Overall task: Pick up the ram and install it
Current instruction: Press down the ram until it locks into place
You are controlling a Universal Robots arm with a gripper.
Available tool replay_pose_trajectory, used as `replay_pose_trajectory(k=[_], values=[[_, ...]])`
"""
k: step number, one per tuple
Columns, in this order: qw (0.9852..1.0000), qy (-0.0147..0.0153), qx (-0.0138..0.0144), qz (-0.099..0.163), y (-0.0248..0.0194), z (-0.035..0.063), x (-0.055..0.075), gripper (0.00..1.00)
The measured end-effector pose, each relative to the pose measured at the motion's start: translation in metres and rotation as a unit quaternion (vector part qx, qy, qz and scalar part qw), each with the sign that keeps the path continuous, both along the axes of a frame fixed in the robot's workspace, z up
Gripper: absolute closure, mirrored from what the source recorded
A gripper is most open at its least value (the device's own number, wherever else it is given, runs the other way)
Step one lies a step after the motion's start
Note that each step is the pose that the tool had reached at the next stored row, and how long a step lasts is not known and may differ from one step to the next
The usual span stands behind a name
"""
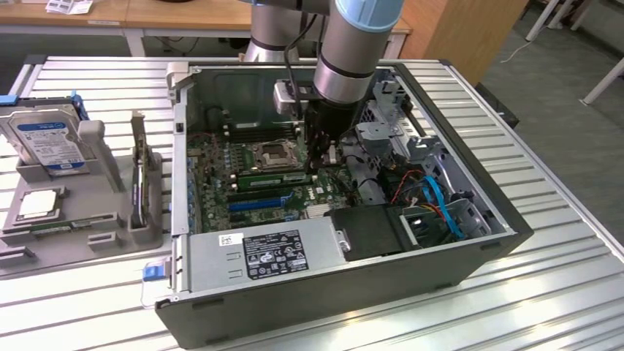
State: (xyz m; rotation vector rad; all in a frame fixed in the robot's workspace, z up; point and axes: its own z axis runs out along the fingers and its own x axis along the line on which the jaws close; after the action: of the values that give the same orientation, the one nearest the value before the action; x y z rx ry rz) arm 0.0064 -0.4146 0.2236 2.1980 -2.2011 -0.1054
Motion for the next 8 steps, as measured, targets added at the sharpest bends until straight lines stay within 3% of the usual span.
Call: replay_pose_trajectory(k=[8], values=[[1.0, 0.0, -0.0001, 0.0, 0.0, -0.0007, 0.0, 0.9]])
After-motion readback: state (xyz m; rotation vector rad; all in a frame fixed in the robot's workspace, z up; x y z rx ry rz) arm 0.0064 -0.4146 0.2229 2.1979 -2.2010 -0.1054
